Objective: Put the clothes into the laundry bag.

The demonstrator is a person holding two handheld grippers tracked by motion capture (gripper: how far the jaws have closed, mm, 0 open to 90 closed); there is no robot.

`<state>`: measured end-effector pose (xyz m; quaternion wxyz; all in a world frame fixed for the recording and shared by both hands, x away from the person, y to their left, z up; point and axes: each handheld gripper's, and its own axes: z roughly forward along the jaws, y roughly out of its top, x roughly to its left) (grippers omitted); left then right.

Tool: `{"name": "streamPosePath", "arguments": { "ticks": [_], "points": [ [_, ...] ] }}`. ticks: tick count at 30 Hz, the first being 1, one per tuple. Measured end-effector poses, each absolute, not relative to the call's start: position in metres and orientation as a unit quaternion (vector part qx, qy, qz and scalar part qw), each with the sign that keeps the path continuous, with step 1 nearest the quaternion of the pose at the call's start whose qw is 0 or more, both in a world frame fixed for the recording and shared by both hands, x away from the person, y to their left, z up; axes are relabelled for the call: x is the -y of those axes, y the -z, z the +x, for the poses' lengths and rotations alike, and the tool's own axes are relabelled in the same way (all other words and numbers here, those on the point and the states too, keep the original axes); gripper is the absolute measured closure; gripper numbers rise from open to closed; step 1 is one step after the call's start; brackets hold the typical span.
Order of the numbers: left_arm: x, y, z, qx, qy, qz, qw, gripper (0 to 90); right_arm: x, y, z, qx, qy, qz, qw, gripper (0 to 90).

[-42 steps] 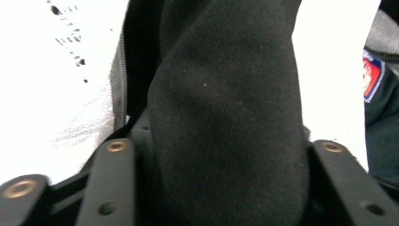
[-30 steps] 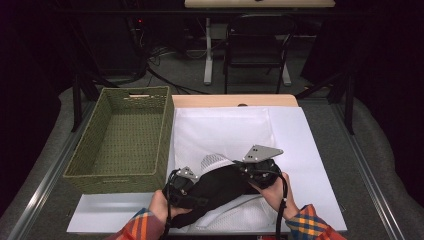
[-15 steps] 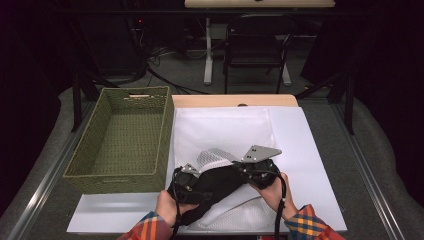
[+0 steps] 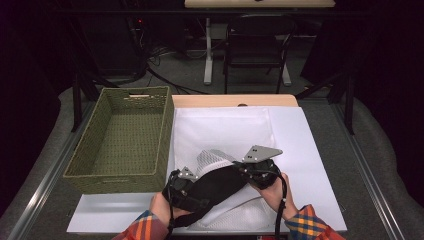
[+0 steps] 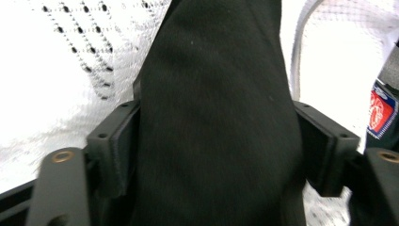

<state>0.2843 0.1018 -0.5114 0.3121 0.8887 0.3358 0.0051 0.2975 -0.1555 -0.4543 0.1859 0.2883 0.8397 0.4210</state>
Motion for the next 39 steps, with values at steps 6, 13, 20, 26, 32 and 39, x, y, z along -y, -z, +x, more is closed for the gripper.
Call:
{"name": "streamPosePath", "arguments": {
  "ticks": [6,13,20,26,32,39],
  "points": [
    [-0.111,0.509,0.275,-0.336,0.001,0.889,0.311,17.3,0.157,0.455,0.298,-0.838,-0.423,0.290,0.186,88.9],
    [-0.115,0.515,0.271,-0.328,0.008,0.897,0.296,15.6,0.157,0.454,0.298,-0.839,-0.421,0.291,0.185,88.9],
    [-0.109,0.525,0.273,-0.323,0.006,0.901,0.290,20.7,0.156,0.455,0.299,-0.840,-0.420,0.290,0.184,88.9],
    [-0.107,0.529,0.272,-0.325,0.008,0.895,0.305,36.5,0.156,0.455,0.299,-0.840,-0.420,0.290,0.185,88.9],
    [-0.110,0.528,0.272,-0.327,0.010,0.892,0.312,54.5,0.155,0.455,0.298,-0.840,-0.420,0.289,0.186,88.9],
    [-0.111,0.524,0.272,-0.344,0.025,0.880,0.327,58.7,0.156,0.454,0.299,-0.839,-0.421,0.290,0.187,88.9]
  ]
}}
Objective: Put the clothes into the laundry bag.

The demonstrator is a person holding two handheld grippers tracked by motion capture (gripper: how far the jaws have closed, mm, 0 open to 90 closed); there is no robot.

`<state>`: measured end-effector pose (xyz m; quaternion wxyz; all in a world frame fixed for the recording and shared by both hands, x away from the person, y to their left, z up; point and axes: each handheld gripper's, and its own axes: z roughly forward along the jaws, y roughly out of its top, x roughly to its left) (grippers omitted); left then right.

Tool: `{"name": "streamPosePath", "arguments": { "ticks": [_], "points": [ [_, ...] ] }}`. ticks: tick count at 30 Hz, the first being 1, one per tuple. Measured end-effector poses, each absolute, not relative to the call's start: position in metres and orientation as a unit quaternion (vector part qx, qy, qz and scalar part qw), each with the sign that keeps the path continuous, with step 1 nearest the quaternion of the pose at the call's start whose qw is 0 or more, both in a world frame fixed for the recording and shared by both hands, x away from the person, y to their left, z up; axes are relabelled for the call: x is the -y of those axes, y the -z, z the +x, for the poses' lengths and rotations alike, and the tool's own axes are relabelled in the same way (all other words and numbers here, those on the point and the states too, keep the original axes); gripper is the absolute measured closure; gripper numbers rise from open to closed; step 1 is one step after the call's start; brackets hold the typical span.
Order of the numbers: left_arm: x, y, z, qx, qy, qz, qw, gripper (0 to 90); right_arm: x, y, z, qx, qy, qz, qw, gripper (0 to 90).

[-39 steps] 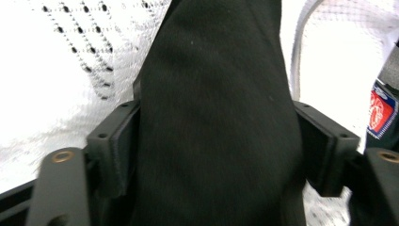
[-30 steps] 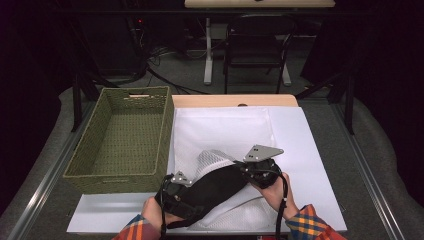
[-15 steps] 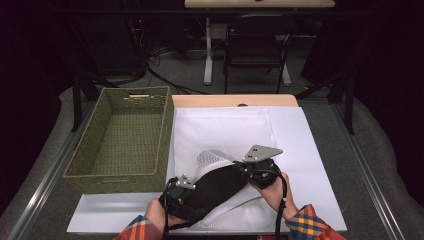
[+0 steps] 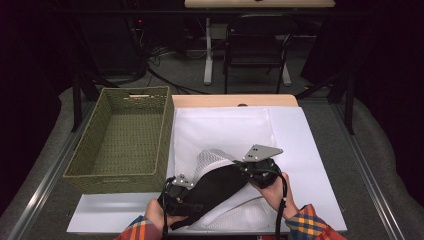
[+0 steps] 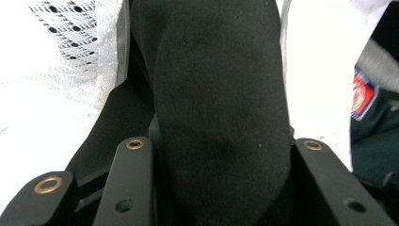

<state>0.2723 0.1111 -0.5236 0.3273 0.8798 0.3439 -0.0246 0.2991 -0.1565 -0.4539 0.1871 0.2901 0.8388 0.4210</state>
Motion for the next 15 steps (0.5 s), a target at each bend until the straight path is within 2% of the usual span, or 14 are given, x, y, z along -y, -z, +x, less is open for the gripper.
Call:
{"name": "streamPosePath", "arguments": {
  "ticks": [10,15],
  "points": [
    [-0.1138,0.5191,0.2751,-0.376,0.062,0.852,0.358,58.8,0.1560,0.4546,0.2998,-0.839,-0.420,0.291,0.185,88.9],
    [-0.1103,0.5161,0.2747,-0.381,0.063,0.847,0.366,58.6,0.1553,0.4546,0.2997,-0.840,-0.419,0.290,0.185,88.9]
  ]
}}
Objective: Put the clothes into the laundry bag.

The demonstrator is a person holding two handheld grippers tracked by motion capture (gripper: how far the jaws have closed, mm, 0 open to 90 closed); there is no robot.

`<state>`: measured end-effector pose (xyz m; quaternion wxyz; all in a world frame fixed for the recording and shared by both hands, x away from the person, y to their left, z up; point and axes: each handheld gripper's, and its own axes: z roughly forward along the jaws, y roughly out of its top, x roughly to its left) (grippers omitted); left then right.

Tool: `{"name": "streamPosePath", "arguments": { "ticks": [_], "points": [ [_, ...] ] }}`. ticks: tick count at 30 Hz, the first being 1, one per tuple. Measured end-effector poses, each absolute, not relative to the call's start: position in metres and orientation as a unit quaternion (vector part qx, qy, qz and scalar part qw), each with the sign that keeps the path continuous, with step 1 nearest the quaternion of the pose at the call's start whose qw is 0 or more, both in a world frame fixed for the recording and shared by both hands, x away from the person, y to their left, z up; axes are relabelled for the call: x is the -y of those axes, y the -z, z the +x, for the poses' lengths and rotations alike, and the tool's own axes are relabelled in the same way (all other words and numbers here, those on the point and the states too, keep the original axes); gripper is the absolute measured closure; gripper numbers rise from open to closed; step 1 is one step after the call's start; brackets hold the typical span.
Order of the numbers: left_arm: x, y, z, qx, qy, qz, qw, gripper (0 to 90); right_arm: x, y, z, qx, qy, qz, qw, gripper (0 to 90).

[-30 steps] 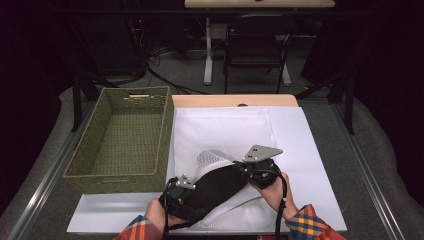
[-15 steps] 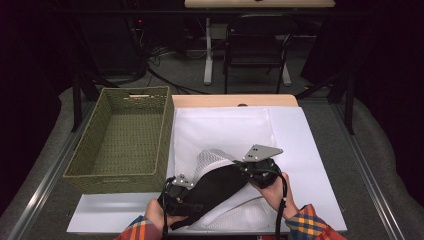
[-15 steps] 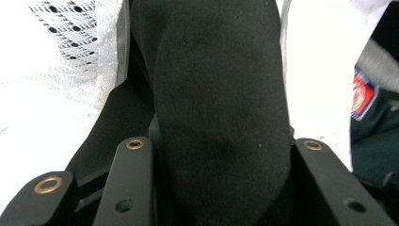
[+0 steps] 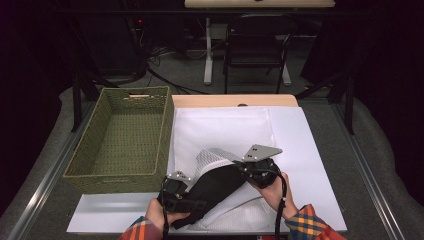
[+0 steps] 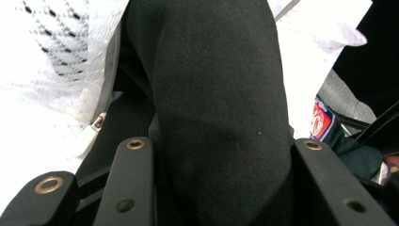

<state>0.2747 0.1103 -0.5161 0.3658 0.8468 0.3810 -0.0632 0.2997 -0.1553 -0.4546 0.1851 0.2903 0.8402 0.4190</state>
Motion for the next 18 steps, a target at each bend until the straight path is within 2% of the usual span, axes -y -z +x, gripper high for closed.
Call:
{"name": "streamPosePath", "arguments": {
  "ticks": [7,18],
  "points": [
    [-0.106,0.513,0.277,-0.387,0.074,0.836,0.382,58.3,0.154,0.455,0.300,-0.840,-0.419,0.290,0.185,88.9],
    [-0.093,0.509,0.280,-0.383,0.049,0.840,0.382,57.9,0.153,0.455,0.300,-0.841,-0.418,0.289,0.185,88.9]
  ]
}}
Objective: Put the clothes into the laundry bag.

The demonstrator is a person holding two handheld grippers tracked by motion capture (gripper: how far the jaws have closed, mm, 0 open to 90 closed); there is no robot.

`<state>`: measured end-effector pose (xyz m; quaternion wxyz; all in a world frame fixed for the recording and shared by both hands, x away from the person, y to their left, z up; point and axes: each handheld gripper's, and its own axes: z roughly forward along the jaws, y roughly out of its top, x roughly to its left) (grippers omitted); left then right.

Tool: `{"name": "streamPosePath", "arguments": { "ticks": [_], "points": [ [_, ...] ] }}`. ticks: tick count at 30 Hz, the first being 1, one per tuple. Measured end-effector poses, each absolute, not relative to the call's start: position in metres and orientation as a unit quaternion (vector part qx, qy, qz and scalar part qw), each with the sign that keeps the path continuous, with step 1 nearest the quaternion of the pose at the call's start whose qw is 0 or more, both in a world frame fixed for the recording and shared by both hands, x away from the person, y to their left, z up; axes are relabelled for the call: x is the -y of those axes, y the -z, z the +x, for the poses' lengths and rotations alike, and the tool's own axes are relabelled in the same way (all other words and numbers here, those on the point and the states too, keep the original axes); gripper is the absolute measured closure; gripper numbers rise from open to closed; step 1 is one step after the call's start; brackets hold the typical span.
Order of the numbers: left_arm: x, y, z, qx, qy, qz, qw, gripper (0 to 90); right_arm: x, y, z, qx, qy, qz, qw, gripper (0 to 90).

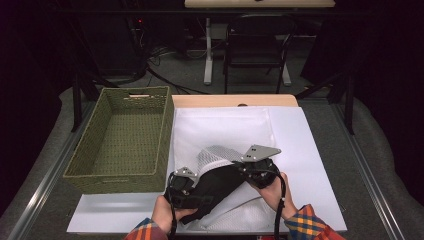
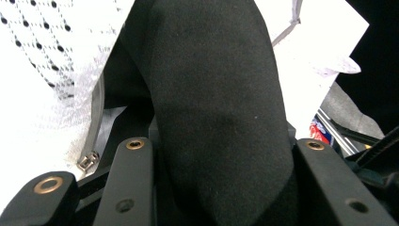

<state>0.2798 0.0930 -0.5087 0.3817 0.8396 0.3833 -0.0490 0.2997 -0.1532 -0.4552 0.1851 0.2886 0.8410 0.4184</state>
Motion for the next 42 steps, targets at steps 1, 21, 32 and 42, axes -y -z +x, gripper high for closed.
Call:
{"name": "streamPosePath", "arguments": {
  "ticks": [1,21,32,42],
  "points": [
    [-0.092,0.509,0.280,-0.384,0.047,0.839,0.382,57.9,0.153,0.455,0.299,-0.841,-0.418,0.290,0.185,88.9],
    [-0.068,0.518,0.292,-0.374,-0.007,0.853,0.365,55.1,0.152,0.456,0.300,-0.842,-0.418,0.290,0.180,88.9],
    [-0.079,0.525,0.291,-0.336,0.002,0.884,0.325,33.1,0.152,0.458,0.299,-0.844,-0.416,0.288,0.179,88.8],
    [-0.089,0.522,0.281,-0.318,0.004,0.899,0.302,15.5,0.154,0.456,0.299,-0.843,-0.417,0.289,0.181,88.8]
  ]
}}
